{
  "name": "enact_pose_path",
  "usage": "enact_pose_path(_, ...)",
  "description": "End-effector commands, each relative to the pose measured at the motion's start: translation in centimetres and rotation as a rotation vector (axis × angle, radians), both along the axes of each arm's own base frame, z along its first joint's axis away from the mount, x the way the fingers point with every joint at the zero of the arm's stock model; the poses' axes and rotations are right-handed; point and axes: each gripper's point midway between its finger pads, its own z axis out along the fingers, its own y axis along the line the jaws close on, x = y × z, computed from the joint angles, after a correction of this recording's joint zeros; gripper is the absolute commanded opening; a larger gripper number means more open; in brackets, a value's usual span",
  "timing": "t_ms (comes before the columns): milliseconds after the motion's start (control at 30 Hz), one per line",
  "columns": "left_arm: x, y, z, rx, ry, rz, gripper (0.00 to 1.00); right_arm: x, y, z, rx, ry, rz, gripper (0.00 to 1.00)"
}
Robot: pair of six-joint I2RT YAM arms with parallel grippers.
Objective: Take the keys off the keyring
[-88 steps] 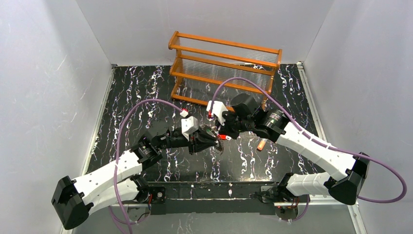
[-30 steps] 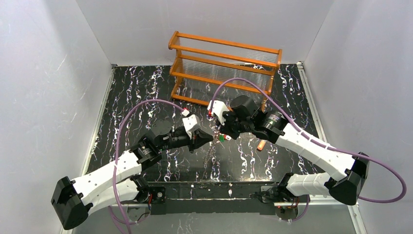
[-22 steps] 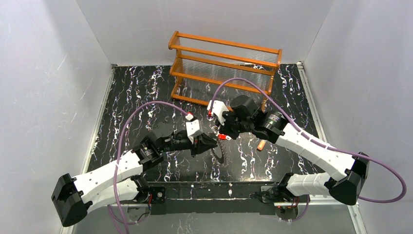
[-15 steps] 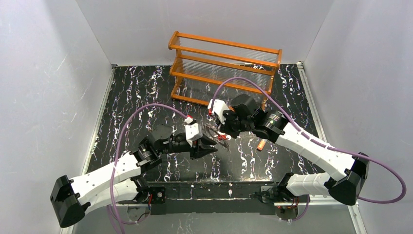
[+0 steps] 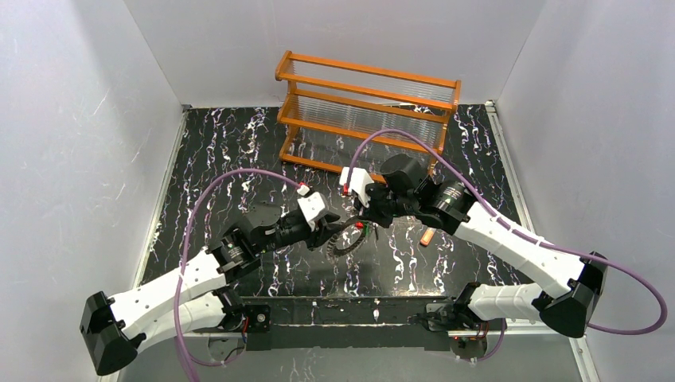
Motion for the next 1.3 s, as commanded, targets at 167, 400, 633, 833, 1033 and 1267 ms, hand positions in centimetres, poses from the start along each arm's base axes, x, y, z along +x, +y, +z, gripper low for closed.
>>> enact_pose_path(167, 1.3, 0.4, 2.6, 0.018, -0.098, 0.003, 0.28, -0.7, 0.6, 2.6, 0.075, -0.06, 0.084, 0.01)
enact_pose_path(400, 1.8, 0.2, 2.9, 0.018, -0.104, -0.05, 0.28, -1.3, 0.8, 3.0, 0.089, -0.059, 0.125, 0.01)
enact_pose_path(633, 0.8, -0.6, 3.1, -0.01, -0.069, -0.195, 0.28, -1.7, 0.9, 3.0, 0.095, -0.051, 0.153, 0.01)
enact_pose_path(833, -0.5, -1.2, 2.7, -0.014, -0.044, -0.289, 0.28, -1.9, 1.0, 3.1, 0.101, -0.05, 0.161, 0.01)
enact_pose_path(1033, -0.6, -1.6, 2.4, -0.017, -0.024, -0.311, 0.24, -2.0, 1.0, 3.3, 0.108, -0.048, 0.167, 0.01)
enact_pose_path(1267, -0.6, -1.7, 2.3, -0.017, -0.017, -0.317, 0.08, -1.8, 0.9, 3.0, 0.1, -0.053, 0.157, 0.01)
